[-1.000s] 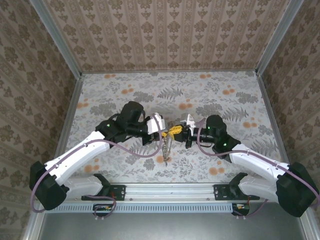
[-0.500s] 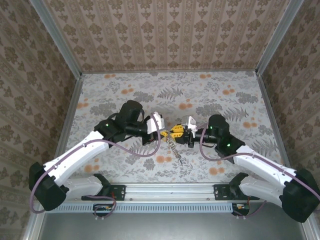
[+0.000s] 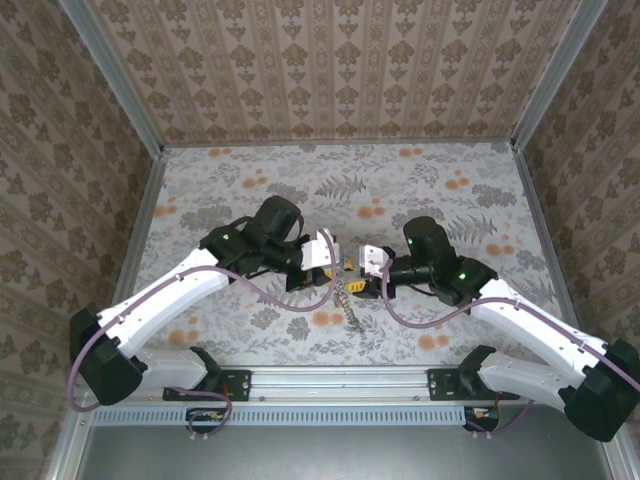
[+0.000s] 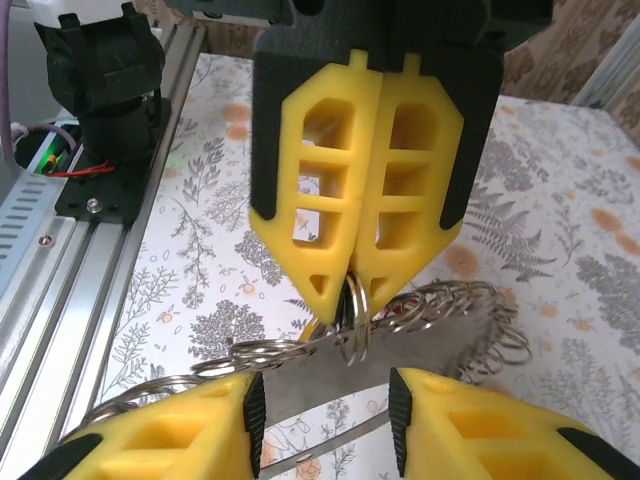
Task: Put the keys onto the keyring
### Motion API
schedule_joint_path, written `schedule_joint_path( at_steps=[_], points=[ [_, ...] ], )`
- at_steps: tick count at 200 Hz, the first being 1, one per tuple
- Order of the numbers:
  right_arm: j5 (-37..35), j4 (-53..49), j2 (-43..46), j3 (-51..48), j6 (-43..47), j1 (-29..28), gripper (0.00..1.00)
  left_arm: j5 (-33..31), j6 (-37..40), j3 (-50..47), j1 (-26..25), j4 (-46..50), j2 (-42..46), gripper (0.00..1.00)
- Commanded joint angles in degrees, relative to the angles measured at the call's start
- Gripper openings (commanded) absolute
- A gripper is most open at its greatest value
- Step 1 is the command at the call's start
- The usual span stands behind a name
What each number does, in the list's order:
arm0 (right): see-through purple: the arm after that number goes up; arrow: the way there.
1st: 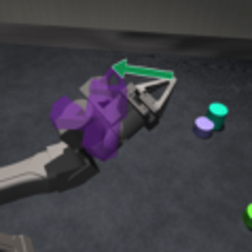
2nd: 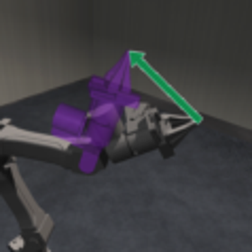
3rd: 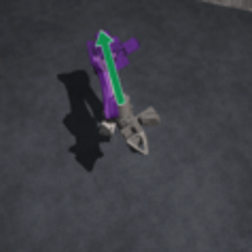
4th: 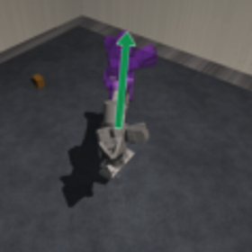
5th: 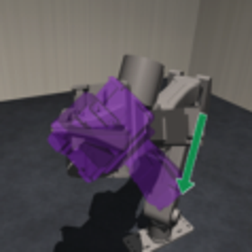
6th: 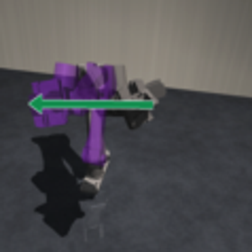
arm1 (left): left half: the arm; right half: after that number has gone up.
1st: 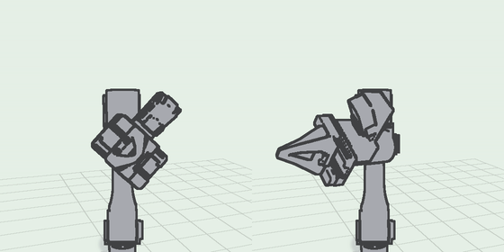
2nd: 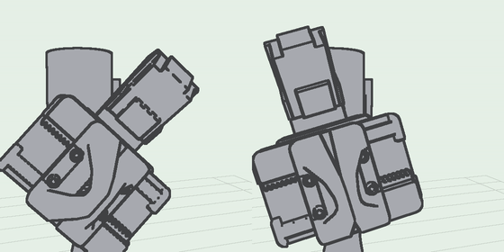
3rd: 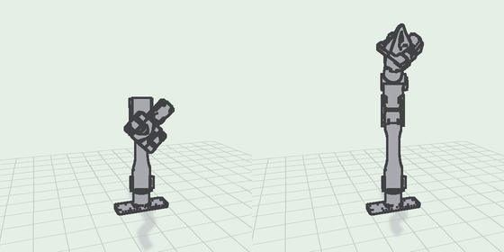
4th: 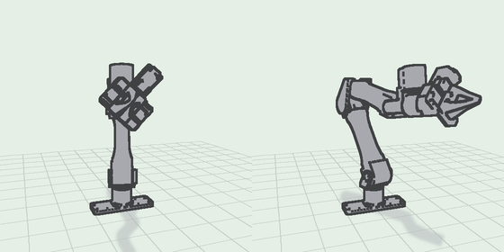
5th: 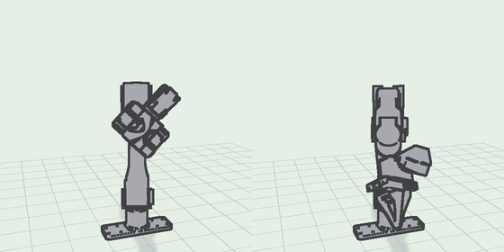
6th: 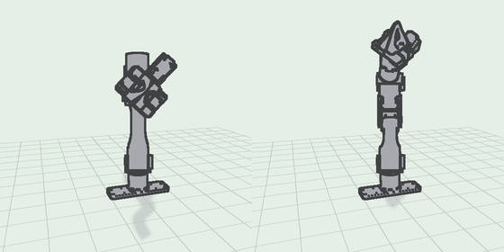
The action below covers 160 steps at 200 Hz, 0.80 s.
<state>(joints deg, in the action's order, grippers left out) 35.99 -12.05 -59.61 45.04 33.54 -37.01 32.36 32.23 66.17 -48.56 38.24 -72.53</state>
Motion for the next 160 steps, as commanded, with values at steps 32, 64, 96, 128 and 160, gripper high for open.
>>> schedule_joint_path(
  at_steps=[32, 64, 96, 128, 160],
  points=[
    [2.1, 1.5, -1.5, 1.9, -3.2, -0.4, 0.27, 0.8, 2.5, 3.5, -1.0, 2.3, -1.7, 0.00],
    [2.7, 2.9, -2.2, 1.3, -5.3, -0.4, 0.23, 0.9, 2.4, 3.6, -1.1, 1.8, -2.0, 0.00],
    [3.7, 5.1, -3.6, 0.5, -8.0, -0.5, 0.22, 1.3, 1.9, 3.1, -1.1, 0.8, -1.8, 0.00],
    [3.3, 5.9, -4.2, 0.2, -9.7, -0.4, 0.04, 1.3, 1.4, 2.2, -0.9, -0.5, -0.9, 0.00],
    [3.4, 13.7, -2.3, -2.8, -15.6, 0.0, 0.00, 0.4, 0.4, -0.7, 0.3, -2.3, 1.7, 0.05]
  ],
)
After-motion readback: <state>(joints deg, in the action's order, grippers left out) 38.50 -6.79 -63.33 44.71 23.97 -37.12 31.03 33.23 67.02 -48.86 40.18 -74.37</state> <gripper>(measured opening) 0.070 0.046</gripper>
